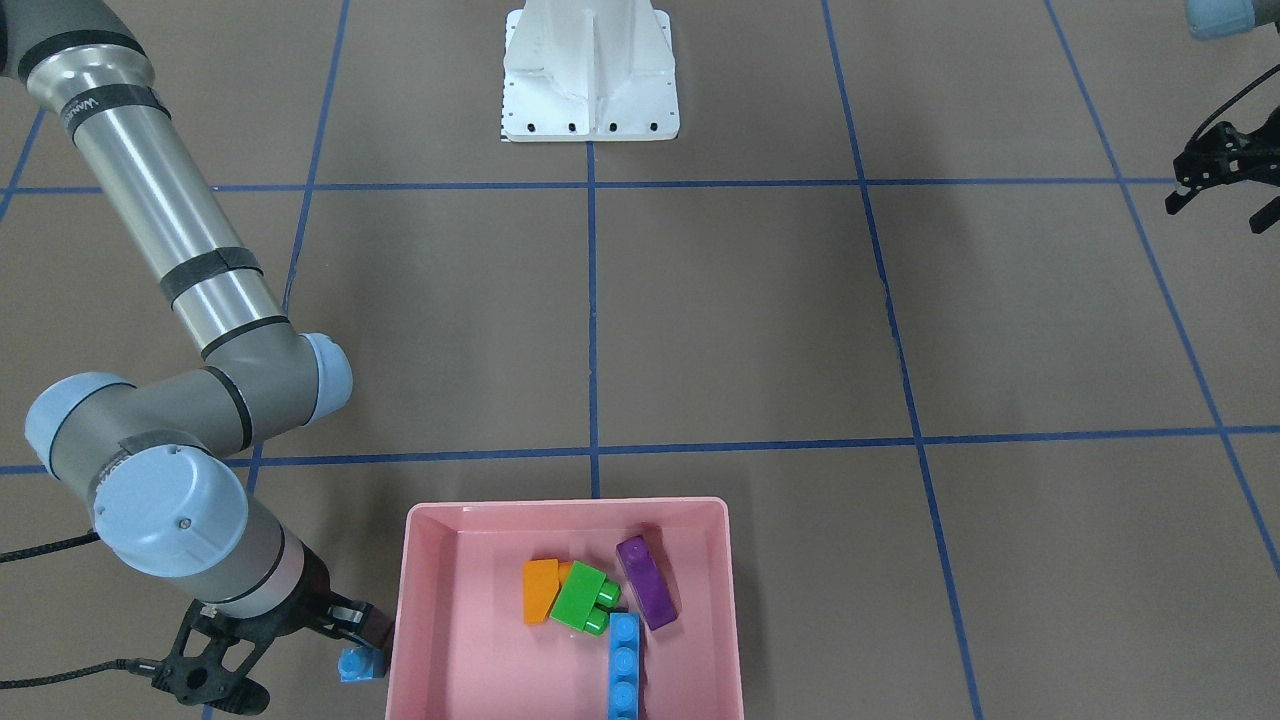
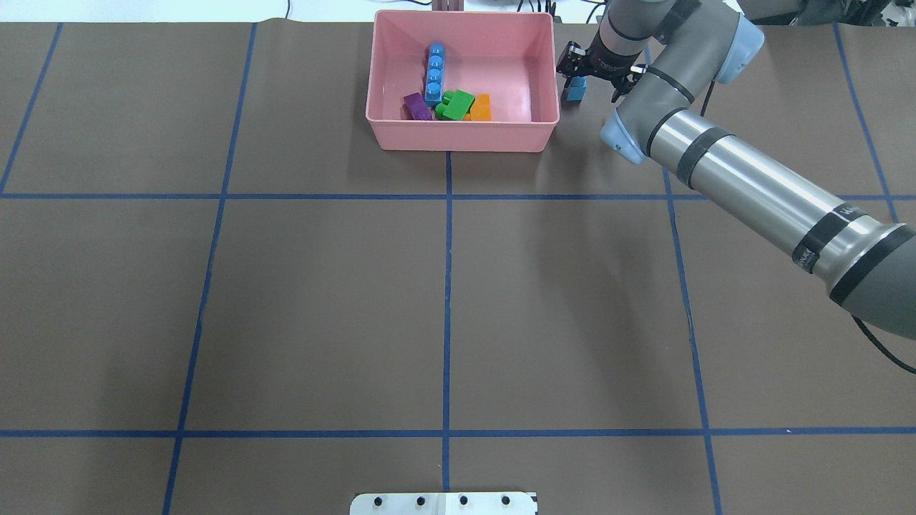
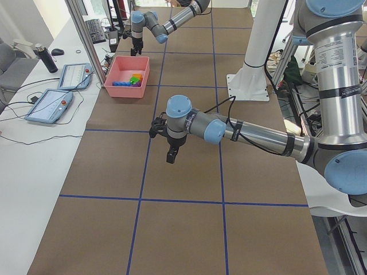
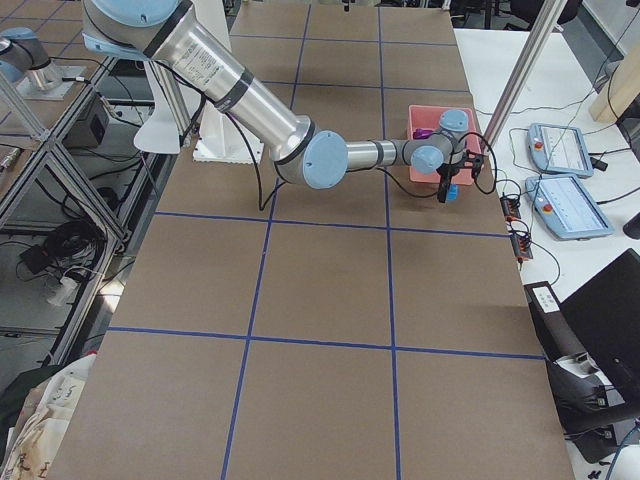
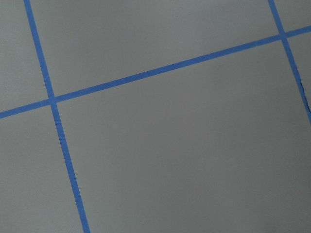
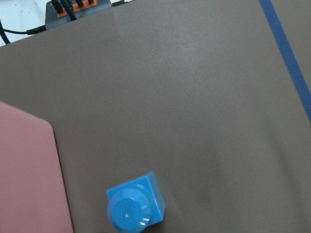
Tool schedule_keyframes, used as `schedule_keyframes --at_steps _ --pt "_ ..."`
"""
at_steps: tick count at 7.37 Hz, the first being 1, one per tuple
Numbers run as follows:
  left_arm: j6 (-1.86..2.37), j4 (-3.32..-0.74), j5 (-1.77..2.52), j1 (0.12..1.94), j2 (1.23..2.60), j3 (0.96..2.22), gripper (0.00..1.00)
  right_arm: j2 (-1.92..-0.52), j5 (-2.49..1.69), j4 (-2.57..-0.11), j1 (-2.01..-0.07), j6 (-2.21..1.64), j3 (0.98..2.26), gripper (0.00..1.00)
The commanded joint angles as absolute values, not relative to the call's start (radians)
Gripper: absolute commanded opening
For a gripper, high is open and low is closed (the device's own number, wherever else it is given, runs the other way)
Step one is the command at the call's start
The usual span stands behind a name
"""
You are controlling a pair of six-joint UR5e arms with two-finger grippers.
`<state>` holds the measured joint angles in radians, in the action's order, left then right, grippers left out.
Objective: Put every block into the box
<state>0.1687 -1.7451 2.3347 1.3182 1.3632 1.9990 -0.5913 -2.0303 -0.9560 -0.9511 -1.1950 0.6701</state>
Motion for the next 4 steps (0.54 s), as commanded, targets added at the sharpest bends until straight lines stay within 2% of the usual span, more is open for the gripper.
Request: schedule_keyframes --at_steps 1,3,4 --pt "0.169 -1.746 2.335 1.319 1.348 2.016 1.0 -0.584 -2.006 -0.948 -0.939 -1.195 0.66 0.96" --pt "0.169 -1.747 2.335 1.319 1.347 2.022 1.0 -0.584 -1.984 -0.869 -0.927 -1.203 0.615 0.89" --pt "0.169 -1.747 2.335 1.319 1.344 2.031 1.0 -0.586 -1.983 -0.868 -0.928 -1.204 0.615 0.66"
